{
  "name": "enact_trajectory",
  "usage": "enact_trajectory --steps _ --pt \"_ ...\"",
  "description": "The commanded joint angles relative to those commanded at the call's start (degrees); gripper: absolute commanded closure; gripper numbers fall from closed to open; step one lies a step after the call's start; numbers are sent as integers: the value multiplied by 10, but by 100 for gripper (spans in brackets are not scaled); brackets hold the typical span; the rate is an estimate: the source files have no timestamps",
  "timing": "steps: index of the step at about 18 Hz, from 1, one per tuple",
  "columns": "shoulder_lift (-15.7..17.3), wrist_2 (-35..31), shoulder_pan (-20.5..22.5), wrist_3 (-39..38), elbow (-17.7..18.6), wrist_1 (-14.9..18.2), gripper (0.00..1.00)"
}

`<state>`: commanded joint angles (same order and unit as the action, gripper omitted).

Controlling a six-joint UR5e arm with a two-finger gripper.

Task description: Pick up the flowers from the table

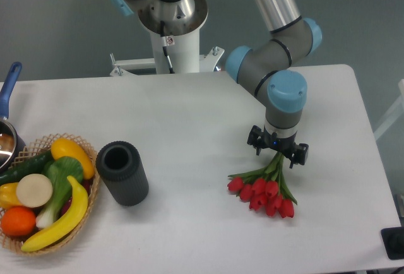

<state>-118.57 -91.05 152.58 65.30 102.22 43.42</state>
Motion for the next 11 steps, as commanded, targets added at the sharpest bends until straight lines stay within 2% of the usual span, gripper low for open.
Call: enact_trajectory --steps 1,3,4,11 --pt "0 1 0 1 0 0 58" --pt "1 3 0 -1 1 0 96" --pt "3 3 0 -4 3 0 100" --pt "32 -2 3 -15 -7 1 100"
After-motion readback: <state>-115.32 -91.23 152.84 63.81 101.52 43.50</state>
